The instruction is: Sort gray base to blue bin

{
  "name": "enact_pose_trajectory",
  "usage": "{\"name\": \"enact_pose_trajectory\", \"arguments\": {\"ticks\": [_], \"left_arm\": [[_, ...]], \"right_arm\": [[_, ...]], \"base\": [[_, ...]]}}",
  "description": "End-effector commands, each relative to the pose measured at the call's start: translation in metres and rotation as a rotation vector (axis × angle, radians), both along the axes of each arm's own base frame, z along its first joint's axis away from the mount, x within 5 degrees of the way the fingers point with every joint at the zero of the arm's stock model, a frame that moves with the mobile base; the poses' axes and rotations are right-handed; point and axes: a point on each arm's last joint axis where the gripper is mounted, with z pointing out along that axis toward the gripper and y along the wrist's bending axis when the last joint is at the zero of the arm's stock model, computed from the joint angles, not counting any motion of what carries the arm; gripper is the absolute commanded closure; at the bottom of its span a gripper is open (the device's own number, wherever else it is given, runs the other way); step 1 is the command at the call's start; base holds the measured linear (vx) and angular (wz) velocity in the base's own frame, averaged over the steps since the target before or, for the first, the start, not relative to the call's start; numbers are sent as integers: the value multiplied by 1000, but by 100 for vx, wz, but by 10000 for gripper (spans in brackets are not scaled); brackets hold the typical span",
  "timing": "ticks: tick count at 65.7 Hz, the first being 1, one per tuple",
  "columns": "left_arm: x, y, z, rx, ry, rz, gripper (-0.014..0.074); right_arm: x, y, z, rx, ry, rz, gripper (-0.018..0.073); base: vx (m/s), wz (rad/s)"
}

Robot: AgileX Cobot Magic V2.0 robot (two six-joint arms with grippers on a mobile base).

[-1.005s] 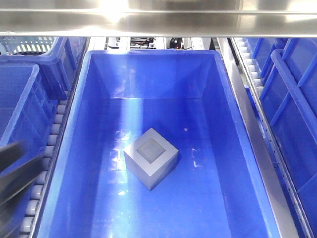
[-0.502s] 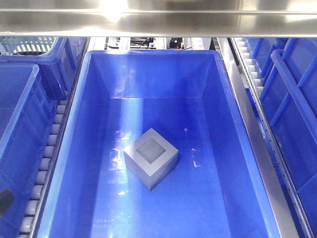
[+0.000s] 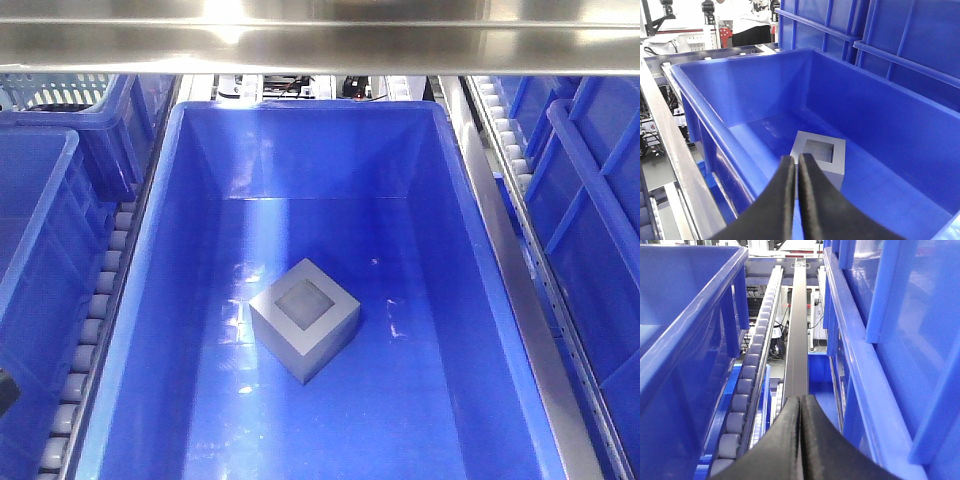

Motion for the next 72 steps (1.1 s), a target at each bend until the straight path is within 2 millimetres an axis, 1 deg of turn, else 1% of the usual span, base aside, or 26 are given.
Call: {"name": "enact_pose_trajectory", "arguments": {"ticks": [1,16,25,32,38,43,56,64,72], "left_arm": [[1,0,14,-49,-66,-1,603],[1,0,14,-49,-66,-1,603],[2,0,9,-41,-54,19,603],[6,7,3,-30,-42,115,603],[10,15,-4,-23,-34,238,603],[11,21,-5,-23,-39,328,603],[3,37,-2,-40,-115,536,603],[-6,42,-17,-47,-160,613,603],[-10,43,-42,-52,-185,642,603]], "right_arm": [[0,0,2,-11,-71,0,568],[0,0,2,-11,-71,0,568],[0,0,2,-11,-71,0,568],[0,0,2,-11,-71,0,568],[0,0,2,-11,-71,0,568],[0,0,2,-11,-71,0,568],[0,0,2,-11,-71,0,568],[0,0,2,-11,-71,0,568],[0,0,2,-11,-71,0,568]], "base": [[0,0],[0,0],[0,0],[0,1],[0,0],[0,0],[0,0],[0,0],[0,0]]}}
